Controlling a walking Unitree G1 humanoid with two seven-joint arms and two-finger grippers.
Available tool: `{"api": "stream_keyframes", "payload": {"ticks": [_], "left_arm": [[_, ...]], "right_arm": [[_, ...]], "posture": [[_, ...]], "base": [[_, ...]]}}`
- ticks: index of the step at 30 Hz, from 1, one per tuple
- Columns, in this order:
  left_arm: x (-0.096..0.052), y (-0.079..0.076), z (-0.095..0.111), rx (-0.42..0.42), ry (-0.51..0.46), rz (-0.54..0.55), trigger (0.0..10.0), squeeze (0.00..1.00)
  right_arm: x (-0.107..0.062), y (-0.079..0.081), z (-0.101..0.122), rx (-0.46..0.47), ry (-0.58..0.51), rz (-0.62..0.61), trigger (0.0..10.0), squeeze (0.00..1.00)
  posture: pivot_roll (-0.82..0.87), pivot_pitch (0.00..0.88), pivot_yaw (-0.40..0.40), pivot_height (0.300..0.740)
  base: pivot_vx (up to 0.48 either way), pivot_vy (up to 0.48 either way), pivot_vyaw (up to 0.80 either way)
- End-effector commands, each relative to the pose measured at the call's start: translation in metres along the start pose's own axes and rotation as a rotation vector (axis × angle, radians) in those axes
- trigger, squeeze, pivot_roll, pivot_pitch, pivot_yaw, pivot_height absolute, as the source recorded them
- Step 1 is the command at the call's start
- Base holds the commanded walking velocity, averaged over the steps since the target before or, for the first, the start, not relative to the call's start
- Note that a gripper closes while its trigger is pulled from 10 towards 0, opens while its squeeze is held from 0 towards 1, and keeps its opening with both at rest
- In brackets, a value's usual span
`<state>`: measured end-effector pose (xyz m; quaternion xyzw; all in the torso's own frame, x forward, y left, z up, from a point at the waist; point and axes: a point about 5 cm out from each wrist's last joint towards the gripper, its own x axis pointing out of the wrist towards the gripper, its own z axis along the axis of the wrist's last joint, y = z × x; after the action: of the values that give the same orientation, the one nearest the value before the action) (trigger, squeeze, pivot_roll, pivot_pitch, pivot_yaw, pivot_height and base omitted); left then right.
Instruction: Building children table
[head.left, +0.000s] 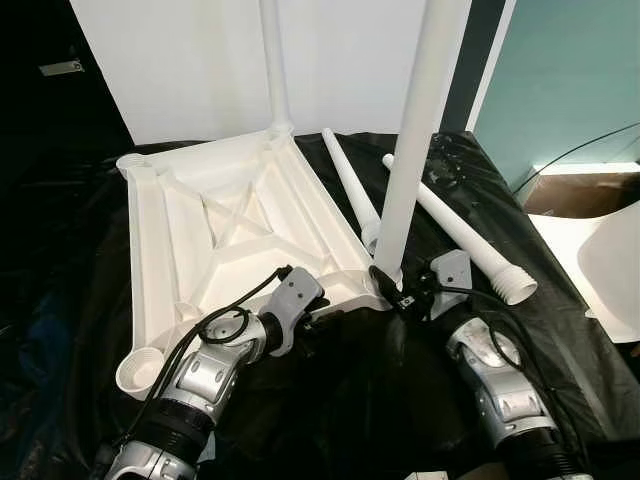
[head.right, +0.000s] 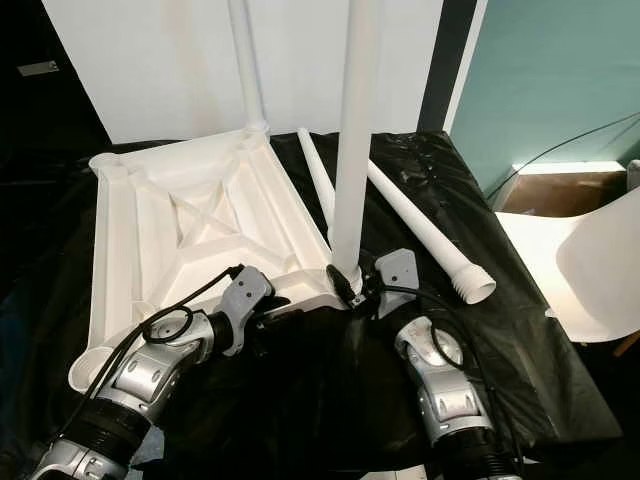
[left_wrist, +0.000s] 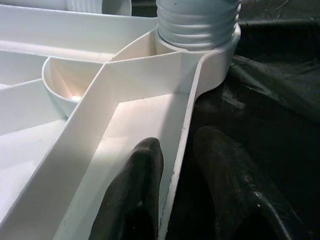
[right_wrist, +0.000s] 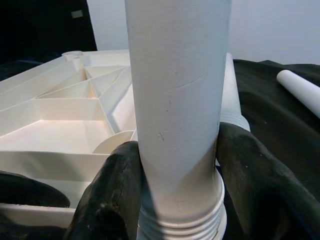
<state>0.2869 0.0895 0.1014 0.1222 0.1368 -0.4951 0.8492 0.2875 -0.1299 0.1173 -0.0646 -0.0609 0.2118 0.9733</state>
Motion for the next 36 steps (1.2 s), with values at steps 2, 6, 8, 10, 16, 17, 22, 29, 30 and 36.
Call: {"api": "stream_keyframes", "payload": {"ticks": [2,6,8,10,16,17,22,29,30,36], "left_arm": [[-0.004,-0.007,-0.020,-0.033,0.084,-0.044,10.0,0.00],[-0.004,-0.008,-0.021,-0.032,0.086,-0.047,10.0,0.00],[-0.004,-0.008,-0.021,-0.032,0.086,-0.048,10.0,0.00],[-0.004,-0.008,-0.021,-0.032,0.086,-0.049,10.0,0.00],[-0.003,-0.012,-0.024,-0.039,0.095,-0.057,10.0,0.00],[-0.003,-0.012,-0.024,-0.039,0.095,-0.057,10.0,0.00],[-0.001,-0.012,-0.022,-0.036,0.089,-0.058,10.0,0.00],[-0.002,-0.010,-0.022,-0.034,0.089,-0.055,10.0,0.00],[-0.002,-0.010,-0.022,-0.034,0.089,-0.055,10.0,0.00],[-0.002,-0.009,-0.021,-0.033,0.087,-0.055,10.0,0.00]], "right_arm": [[-0.011,-0.031,-0.008,-0.036,0.066,-0.218,0.0,0.00],[-0.010,-0.032,-0.008,-0.086,0.082,-0.242,10.0,0.00],[-0.009,-0.032,-0.007,-0.084,0.076,-0.218,10.0,0.97],[-0.008,-0.033,-0.007,-0.081,0.072,-0.190,10.0,1.00],[0.002,-0.029,-0.004,-0.018,0.069,0.039,10.0,0.00],[0.002,-0.029,-0.004,-0.018,0.069,0.039,10.0,0.00],[0.007,-0.029,0.006,-0.067,0.062,0.236,10.0,0.00],[0.008,-0.042,0.009,-0.102,0.152,0.450,10.0,0.00],[0.008,-0.043,0.009,-0.107,0.158,0.461,4.4,0.00],[0.008,-0.048,0.009,-0.110,0.170,0.478,0.0,0.00]], "posture": [[0.01,0.000,0.014,0.740],[0.01,0.000,0.012,0.740],[0.01,0.000,0.011,0.740],[0.01,0.000,0.011,0.740],[0.00,0.000,0.010,0.740],[0.00,0.000,0.010,0.740],[0.00,0.000,0.013,0.740],[0.00,0.000,0.018,0.740],[0.00,0.000,0.019,0.740],[-0.01,0.000,0.020,0.740]], "base": [[0.000,0.000,0.00],[0.000,0.000,0.00],[0.000,0.000,0.00],[0.000,0.000,0.00],[0.000,0.000,0.00],[0.000,0.000,0.00],[0.000,0.000,0.00],[0.000,0.000,0.00],[0.000,0.000,0.00],[0.000,0.000,0.00]]}}
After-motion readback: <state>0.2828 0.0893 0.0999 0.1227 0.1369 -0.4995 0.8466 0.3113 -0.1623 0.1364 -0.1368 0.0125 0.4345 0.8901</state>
